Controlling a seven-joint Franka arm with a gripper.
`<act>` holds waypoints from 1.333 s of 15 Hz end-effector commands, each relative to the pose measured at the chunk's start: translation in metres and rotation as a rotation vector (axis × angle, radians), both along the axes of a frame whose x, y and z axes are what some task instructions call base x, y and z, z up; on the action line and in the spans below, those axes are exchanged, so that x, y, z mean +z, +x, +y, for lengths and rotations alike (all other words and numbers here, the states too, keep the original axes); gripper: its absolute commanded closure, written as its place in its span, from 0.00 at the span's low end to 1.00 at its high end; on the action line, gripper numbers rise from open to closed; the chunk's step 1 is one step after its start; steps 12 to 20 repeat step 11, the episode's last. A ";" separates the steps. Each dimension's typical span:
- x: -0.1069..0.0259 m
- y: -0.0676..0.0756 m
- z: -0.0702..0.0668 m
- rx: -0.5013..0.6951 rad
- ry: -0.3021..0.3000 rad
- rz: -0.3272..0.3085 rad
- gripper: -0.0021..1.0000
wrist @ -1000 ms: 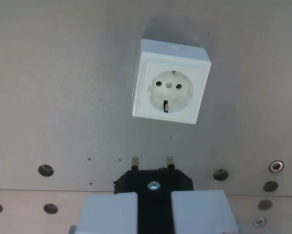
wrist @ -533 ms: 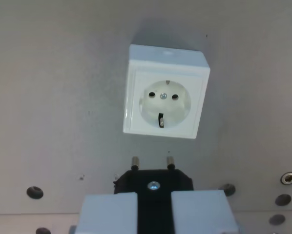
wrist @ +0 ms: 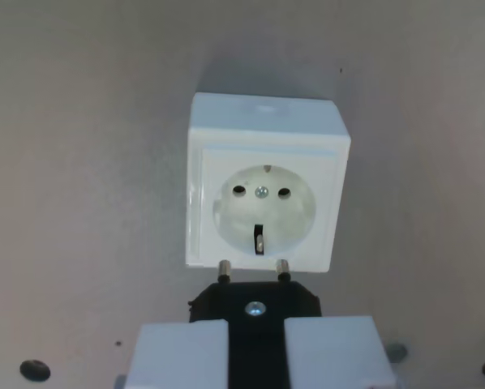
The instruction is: Move above the white socket
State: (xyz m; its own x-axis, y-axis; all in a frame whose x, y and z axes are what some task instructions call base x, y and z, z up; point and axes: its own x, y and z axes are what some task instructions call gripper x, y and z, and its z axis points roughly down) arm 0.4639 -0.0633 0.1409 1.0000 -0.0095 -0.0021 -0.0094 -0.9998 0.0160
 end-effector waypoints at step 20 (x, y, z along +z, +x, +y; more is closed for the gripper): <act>-0.030 -0.010 -0.006 -0.064 0.002 -0.122 1.00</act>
